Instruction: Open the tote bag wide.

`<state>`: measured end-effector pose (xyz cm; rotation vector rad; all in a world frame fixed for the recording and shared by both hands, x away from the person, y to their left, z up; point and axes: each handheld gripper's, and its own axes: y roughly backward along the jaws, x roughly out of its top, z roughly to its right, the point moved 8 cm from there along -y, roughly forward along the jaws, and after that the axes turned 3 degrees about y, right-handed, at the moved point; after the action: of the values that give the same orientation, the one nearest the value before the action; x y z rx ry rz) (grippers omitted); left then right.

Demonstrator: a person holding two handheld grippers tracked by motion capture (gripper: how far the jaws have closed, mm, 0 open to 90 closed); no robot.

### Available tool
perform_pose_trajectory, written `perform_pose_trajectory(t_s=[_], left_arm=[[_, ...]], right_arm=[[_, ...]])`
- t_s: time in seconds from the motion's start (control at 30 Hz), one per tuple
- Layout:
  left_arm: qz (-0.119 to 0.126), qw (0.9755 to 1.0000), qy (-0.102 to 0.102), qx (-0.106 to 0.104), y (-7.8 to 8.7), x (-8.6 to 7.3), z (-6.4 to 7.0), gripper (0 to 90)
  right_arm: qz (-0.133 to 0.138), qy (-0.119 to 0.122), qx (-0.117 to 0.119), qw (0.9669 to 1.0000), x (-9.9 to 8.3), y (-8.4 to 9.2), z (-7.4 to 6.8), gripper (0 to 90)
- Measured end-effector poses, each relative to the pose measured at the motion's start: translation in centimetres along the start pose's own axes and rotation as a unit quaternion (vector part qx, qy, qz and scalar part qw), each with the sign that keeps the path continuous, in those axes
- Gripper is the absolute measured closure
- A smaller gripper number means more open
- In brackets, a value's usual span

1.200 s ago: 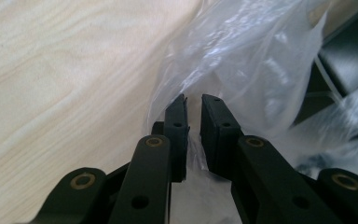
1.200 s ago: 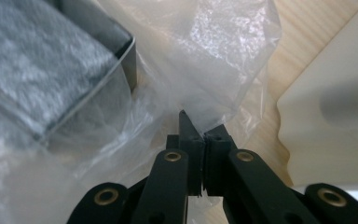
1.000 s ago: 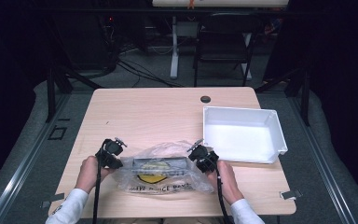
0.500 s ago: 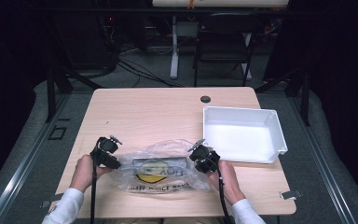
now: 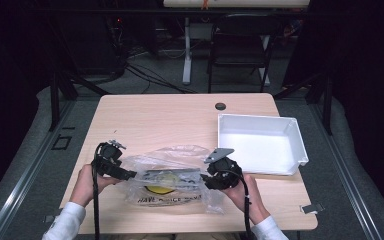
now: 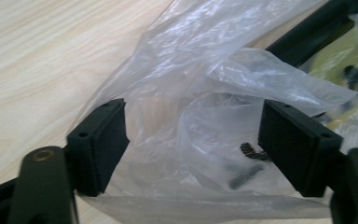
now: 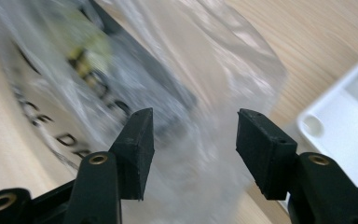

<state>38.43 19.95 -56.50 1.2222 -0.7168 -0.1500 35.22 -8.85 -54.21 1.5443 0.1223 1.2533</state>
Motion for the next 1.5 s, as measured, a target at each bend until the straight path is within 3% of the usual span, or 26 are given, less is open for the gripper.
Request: perform_pose_trajectory(t_s=[0.1, 0.17, 0.27, 0.37, 0.5, 0.57, 0.67, 0.7, 0.77, 0.8, 0.83, 0.9, 0.97, 1.03, 1.1, 1.2, 1.3, 1.4, 1.5], left_arm=[[0.006, 0.9993, -0.015, -0.033, 0.0, 0.3, 0.9, 21.7], [0.009, 0.9988, -0.024, -0.041, 0.0, 0.6, 1.4, 20.0], [0.027, 0.9974, -0.03, -0.059, 0.5, 1.2, 2.1, 17.6], [0.041, 0.9972, -0.026, -0.056, 1.0, 1.6, 2.3, 15.9], [0.067, 0.9964, -0.016, -0.049, 2.1, 1.9, 1.9, 16.1], [0.089, 0.9947, -0.008, -0.052, 3.0, 2.2, 1.7, 16.8], [0.133, 0.9885, 0.01, -0.071, 4.4, 3.0, 1.6, 18.6], [0.147, 0.9867, 0.01, -0.069, 4.7, 3.2, 1.6, 18.9], [0.158, 0.9851, 0.01, -0.068, 5.0, 3.6, 1.7, 20.5], [0.158, 0.9854, 0.005, -0.064, 5.0, 3.8, 1.7, 20.2], [0.156, 0.986, -0.001, -0.059, 4.7, 4.0, 1.9, 20.6], [0.13, 0.9904, -0.018, -0.045, 3.5, 4.3, 2.0, 20.8], [0.104, 0.9934, -0.023, -0.044, 1.9, 4.6, 2.0, 22.3], [0.073, 0.9964, -0.025, -0.033, 0.3, 4.5, 1.5, 25.2], [0.045, 0.9983, -0.022, -0.027, -1.2, 4.1, 0.9, 32.7], [0.023, 0.9991, -0.018, -0.029, -2.6, 3.6, 0.4, 50.8], [0.019, 0.9993, -0.019, -0.026, -3.2, 3.6, 0.1, 72.9], [0.014, 0.9996, -0.026, -0.007, -3.7, 3.8, 0.0, 85.9], [0.009, 0.9992, -0.034, 0.019, -4.2, 4.1, -0.3, 89.1]], right_arm=[[-0.012, 0.007, -0.003, 0.9999, 0.1, -0.8, -0.4, 46.9], [-0.022, 0.008, 0.005, 0.9997, -0.2, -1.5, -0.4, 46.8], [-0.014, 0.007, 0.022, 0.9996, 0.0, -1.5, -0.9, 44.8], [-0.019, 0.027, 0.05, 0.9982, 0.1, -1.5, -2.1, 40.7], [-0.064, 0.05, 0.049, 0.9955, -1.0, -2.8, -3.2, 37.7], [-0.082, 0.051, 0.05, 0.994, -1.7, -3.2, -3.2, 40.2], [-0.095, 0.049, 0.052, 0.9929, -2.4, -3.2, -3.2, 45.0], [-0.099, 0.052, 0.051, 0.9924, -2.5, -3.2, -3.2, 46.8], [-0.098, 0.054, 0.05, 0.9925, -2.6, -3.0, -3.3, 47.4], [-0.09, 0.05, 0.055, 0.9932, -2.6, -2.9, -3.5, 47.3], [-0.084, 0.052, 0.055, 0.9936, -2.4, -2.6, -3.6, 47.2], [-0.066, 0.054, 0.071, 0.9938, -2.1, -2.2, -4.3, 44.8], [-0.051, 0.062, 0.084, 0.9932, -1.8, -1.8, -5.2, 43.1], [-0.052, 0.076, 0.081, 0.9924, -2.0, -2.1, -6.1, 44.9], [-0.073, 0.088, 0.061, 0.9915, -2.6, -2.9, -6.2, 52.1], [-0.087, 0.089, 0.062, 0.9903, -3.4, -3.7, -6.1, 69.9], [-0.086, 0.087, 0.07, 0.99, -3.7, -3.9, -6.2, 84.9], [-0.093, 0.091, 0.08, 0.9882, -3.9, -4.1, -6.4, 89.9], [-0.102, 0.092, 0.089, 0.9865, -4.4, -4.1, -6.7, 90.0]])
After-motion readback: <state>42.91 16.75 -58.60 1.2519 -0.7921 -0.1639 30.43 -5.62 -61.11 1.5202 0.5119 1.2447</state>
